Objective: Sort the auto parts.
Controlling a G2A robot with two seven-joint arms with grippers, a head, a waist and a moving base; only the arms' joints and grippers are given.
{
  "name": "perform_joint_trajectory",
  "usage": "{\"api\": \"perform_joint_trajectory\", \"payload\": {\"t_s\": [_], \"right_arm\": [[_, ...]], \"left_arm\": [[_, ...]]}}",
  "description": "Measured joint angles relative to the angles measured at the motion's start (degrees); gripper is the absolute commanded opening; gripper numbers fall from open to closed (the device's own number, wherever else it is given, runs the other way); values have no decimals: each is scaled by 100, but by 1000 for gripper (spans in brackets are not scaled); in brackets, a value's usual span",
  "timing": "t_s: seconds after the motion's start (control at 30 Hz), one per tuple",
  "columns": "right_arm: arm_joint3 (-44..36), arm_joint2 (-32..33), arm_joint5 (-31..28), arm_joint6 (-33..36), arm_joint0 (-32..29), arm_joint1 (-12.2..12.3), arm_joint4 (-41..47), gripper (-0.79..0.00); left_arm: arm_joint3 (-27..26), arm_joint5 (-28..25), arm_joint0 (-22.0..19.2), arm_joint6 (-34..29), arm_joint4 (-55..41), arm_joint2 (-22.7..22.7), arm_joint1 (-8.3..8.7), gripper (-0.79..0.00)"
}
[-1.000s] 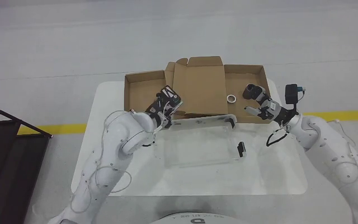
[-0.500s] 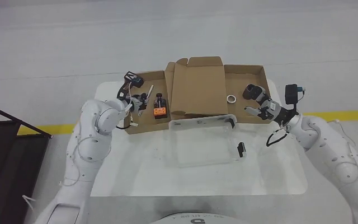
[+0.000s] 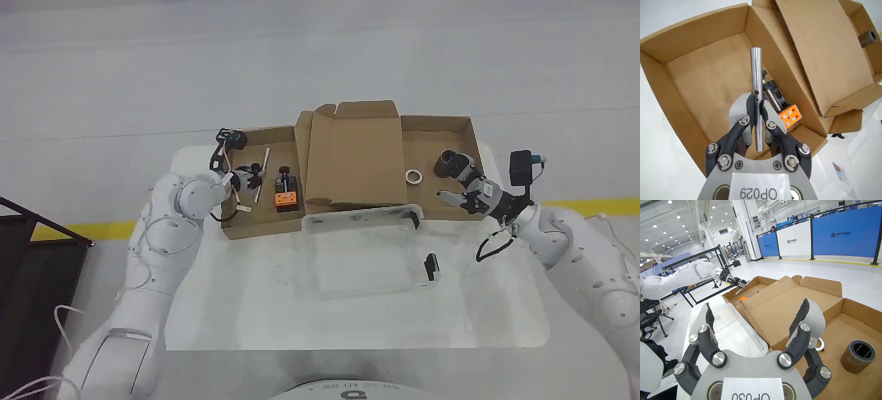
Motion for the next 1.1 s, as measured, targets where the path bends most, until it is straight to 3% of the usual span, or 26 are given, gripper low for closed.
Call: {"api": "perform_joint_trajectory", "payload": {"t_s": [0.07,0.13,0.2,0.37,0.4,0.43,0.57,0.77,0.97,1.1], "right_arm": [[0,0,0,0,0,0,0,0],[0,0,0,0,0,0,0,0],[0,0,0,0,0,0,0,0],[0,0,0,0,0,0,0,0],[0,0,0,0,0,0,0,0],[0,0,0,0,0,0,0,0],[0,0,0,0,0,0,0,0],[0,0,0,0,0,0,0,0],[0,0,0,0,0,0,0,0],[0,0,0,0,0,0,0,0]], "left_arm": [[155,-1,-33,122,-30,23,-7,-785],[352,-26,-71,204,-84,66,-19,-717],[550,-67,-118,221,-135,133,-35,-566],[913,-152,-245,304,-229,294,-78,-382],[994,-168,-276,327,-258,324,-88,-326],[1048,-177,-295,344,-276,345,-94,-222],[1216,-200,-384,410,-332,399,-110,0],[890,-334,-332,739,-289,239,-41,0],[-295,-644,209,1025,-252,-144,113,0],[-1278,-946,821,1500,-151,-531,233,0]]}}
